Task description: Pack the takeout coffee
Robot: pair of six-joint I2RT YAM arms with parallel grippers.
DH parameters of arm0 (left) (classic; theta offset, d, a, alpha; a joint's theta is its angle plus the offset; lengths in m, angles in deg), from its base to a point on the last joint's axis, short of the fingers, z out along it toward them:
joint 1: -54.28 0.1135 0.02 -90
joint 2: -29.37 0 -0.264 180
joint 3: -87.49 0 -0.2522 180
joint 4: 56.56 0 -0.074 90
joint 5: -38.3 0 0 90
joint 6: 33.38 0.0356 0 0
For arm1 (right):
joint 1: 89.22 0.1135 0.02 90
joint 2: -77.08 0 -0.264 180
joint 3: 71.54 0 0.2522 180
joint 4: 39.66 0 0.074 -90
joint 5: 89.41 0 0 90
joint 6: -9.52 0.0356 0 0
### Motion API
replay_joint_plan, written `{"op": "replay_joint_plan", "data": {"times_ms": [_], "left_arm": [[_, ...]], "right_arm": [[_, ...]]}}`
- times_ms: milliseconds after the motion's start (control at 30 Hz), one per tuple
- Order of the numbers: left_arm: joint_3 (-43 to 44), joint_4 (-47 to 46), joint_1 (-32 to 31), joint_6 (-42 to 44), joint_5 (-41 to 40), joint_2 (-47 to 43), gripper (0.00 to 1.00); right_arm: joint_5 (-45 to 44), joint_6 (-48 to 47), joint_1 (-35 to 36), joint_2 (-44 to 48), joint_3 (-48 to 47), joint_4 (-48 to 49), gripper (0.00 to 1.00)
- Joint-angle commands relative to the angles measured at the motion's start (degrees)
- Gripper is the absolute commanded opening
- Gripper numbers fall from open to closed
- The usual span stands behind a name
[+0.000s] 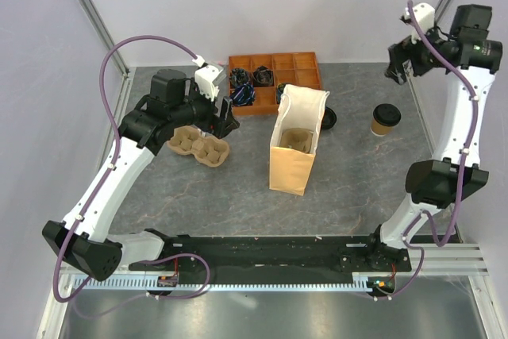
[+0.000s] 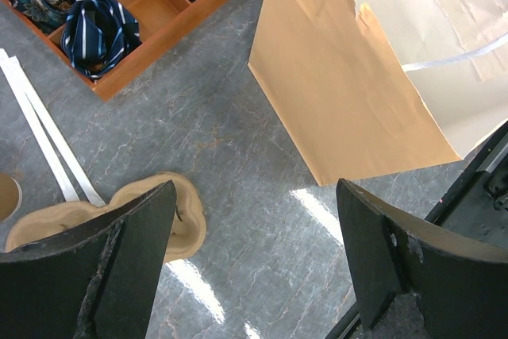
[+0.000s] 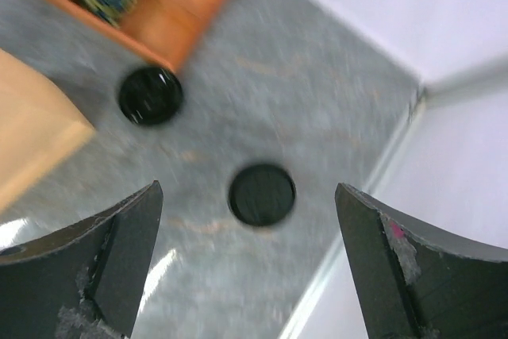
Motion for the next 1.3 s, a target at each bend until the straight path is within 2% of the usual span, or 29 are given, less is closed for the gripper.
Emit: {"op": "replay_joint_plan", "data": {"times_ms": [0,167,300,867,1267], "left_arm": [[0.9,-2.3,0.4,-1.7,2.1,-0.8,0.89],[0.1,-2.9,0.5,-2.0,2.8,-0.8,0.89],[-0.4,-3.2,0.6,-2.1,3.1,-0.8,0.89],[-0.6,-3.5,1.0,-2.0,3.6,0.0,0.89],[-0.6,-3.2,1.1,-2.0,4.0,0.4,0.89]], "right_arm": [[-2.4,-3.8,-4.8,-0.8,5.1,-5.0,0.98],[-9.4,-6.1,-7.0,-3.5,9.1,-5.2,0.98],[-11.4,-5.3,-7.3,-5.8,13.6,-1.0,0.98],[-10.8,-2.2,-5.4,-13.9,19.7,9.5,0.98],[-13.2,-3.2,-3.9,-16.4,22.1,12.1,0.98]]}}
